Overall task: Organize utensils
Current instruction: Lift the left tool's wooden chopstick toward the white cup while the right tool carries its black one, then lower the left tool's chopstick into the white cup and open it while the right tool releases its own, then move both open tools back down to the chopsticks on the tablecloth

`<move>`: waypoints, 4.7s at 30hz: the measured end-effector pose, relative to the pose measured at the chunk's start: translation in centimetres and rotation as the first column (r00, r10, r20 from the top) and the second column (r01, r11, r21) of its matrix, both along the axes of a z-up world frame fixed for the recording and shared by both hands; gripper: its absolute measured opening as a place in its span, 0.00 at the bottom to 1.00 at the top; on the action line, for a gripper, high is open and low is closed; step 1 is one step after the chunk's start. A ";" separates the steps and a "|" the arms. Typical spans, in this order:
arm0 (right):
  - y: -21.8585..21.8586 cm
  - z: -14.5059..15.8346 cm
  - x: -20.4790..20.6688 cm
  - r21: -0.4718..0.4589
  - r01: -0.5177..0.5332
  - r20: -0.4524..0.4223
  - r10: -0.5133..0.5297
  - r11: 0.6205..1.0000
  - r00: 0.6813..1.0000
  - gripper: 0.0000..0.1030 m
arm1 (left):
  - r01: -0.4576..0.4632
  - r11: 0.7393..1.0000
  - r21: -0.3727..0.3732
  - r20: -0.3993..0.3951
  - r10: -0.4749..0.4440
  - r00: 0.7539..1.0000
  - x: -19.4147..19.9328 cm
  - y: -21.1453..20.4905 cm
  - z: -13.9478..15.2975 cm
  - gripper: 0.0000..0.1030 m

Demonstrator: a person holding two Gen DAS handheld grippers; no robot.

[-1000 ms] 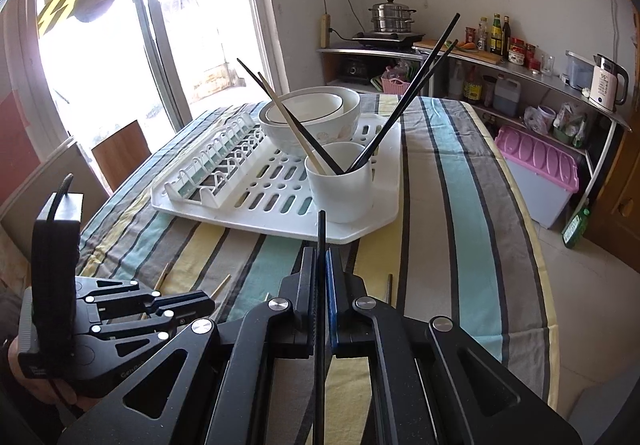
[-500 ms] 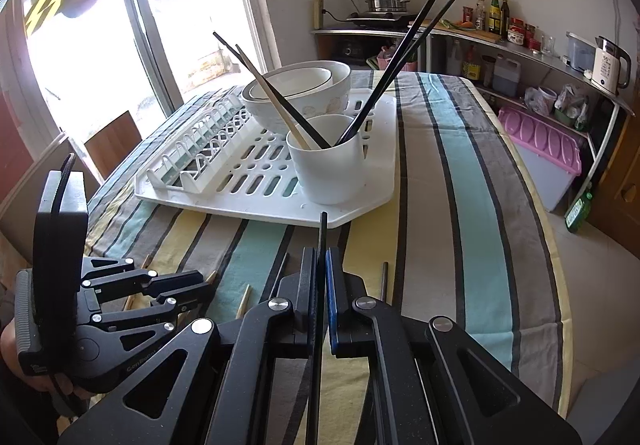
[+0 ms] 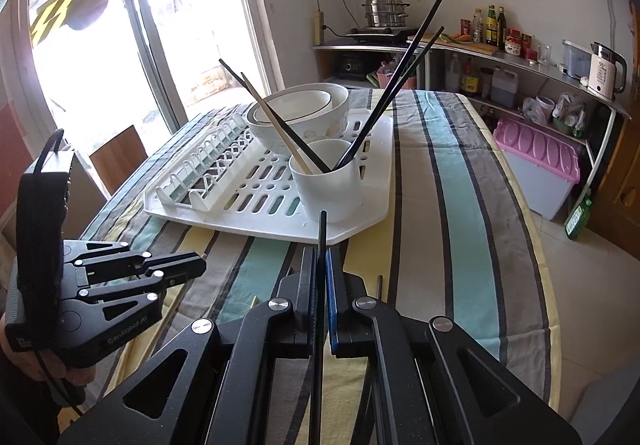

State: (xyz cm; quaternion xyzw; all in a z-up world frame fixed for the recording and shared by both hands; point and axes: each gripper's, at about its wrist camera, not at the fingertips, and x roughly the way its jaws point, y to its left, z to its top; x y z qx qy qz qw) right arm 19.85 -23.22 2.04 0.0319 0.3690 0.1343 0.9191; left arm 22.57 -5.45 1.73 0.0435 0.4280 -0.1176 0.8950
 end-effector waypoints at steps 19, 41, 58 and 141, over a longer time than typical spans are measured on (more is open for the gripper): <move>-0.8 6.7 -3.0 0.060 0.027 0.203 -0.039 0.998 0.978 0.04 | 0.017 0.988 -0.152 0.256 0.023 0.966 -4.2 2.6 9.8 0.04; -1.0 11.7 -0.6 0.057 0.033 0.321 -0.050 0.998 0.946 0.04 | 0.071 0.975 -0.209 0.321 -0.001 0.947 2.0 1.0 15.7 0.03; -1.3 14.3 5.7 0.120 0.041 0.364 -0.082 0.992 0.928 0.04 | 0.075 0.963 -0.260 0.381 0.031 0.924 11.1 -0.8 18.8 0.03; -3.1 0.9 -7.2 0.032 0.066 0.107 -0.069 0.997 0.992 0.14 | -0.020 0.983 -0.180 0.134 0.044 0.990 -8.0 1.9 1.1 0.15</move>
